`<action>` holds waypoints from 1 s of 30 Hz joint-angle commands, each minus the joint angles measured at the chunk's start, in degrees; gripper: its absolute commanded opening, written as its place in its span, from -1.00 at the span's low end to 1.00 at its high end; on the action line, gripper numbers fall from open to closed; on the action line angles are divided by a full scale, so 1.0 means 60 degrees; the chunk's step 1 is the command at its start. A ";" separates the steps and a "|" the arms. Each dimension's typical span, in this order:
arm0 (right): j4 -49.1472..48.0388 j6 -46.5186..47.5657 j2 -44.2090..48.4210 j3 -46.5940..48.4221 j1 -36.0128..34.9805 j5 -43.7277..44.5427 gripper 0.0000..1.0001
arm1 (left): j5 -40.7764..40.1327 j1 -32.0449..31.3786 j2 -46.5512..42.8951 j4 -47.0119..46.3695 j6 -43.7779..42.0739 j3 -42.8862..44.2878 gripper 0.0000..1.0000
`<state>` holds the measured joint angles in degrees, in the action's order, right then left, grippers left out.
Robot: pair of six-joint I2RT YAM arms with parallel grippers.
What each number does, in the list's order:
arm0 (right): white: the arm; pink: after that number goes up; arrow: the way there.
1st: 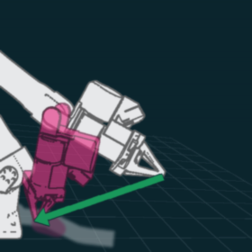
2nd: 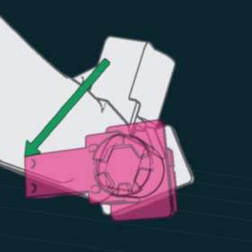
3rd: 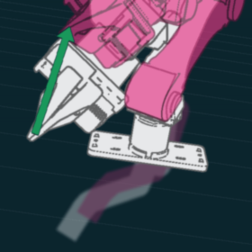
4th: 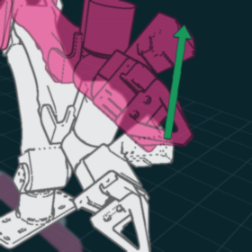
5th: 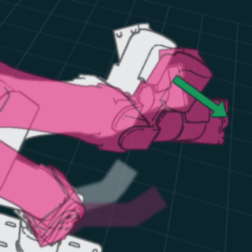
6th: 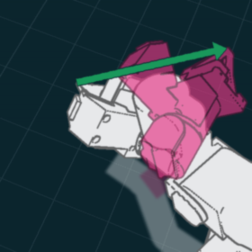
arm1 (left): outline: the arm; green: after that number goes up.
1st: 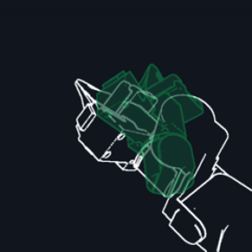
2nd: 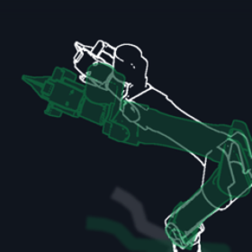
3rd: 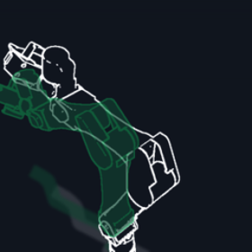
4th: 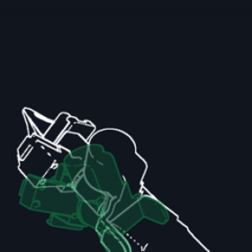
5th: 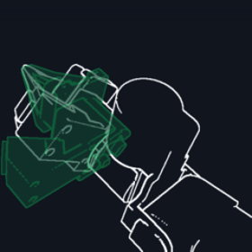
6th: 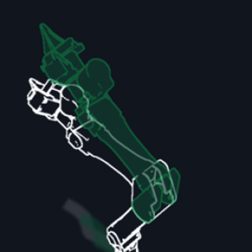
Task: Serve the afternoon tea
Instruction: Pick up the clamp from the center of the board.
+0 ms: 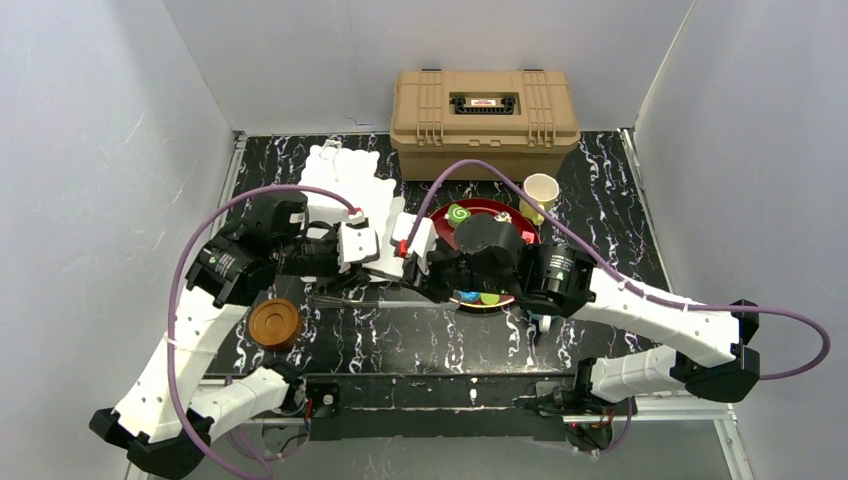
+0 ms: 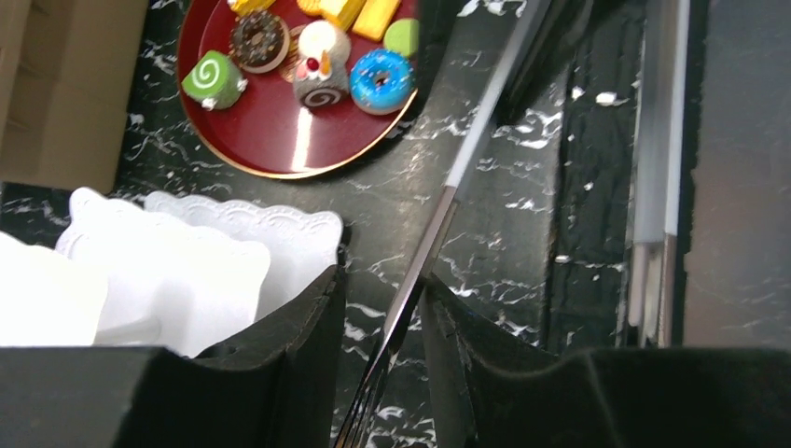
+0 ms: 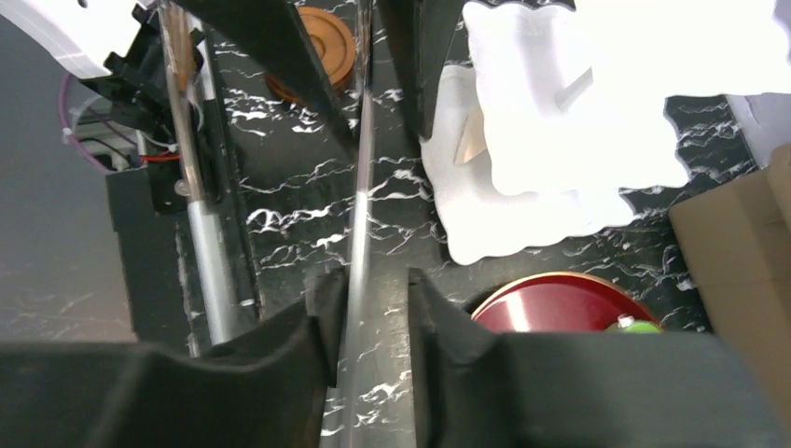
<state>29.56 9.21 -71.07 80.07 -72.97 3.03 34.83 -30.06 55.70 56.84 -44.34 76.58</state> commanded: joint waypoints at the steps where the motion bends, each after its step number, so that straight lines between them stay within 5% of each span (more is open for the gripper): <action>1: -0.1556 0.0106 0.0285 0.0387 0.0113 0.0607 0.01 | 0.1383 -0.0102 -0.0230 -0.0480 0.1832 -0.0010 -1.00; 9: -0.1831 -0.0725 0.1086 0.0638 0.1229 0.0100 0.95 | 0.1233 -0.0102 -0.0523 -0.3137 0.5457 -0.0195 -1.00; 16: -0.2312 -0.1923 0.0804 0.0878 0.3142 -0.1826 0.97 | 0.0469 0.0217 -0.0637 -0.4688 0.7821 -0.0402 -1.00; 30: -0.5337 -0.5097 0.0396 -0.0299 0.6380 -0.5675 0.97 | 0.0826 0.1628 0.0333 -0.5769 0.9407 -0.0006 -1.00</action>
<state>7.01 -14.39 -69.60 82.32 -36.69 -24.38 37.76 -21.06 57.01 25.61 8.58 74.00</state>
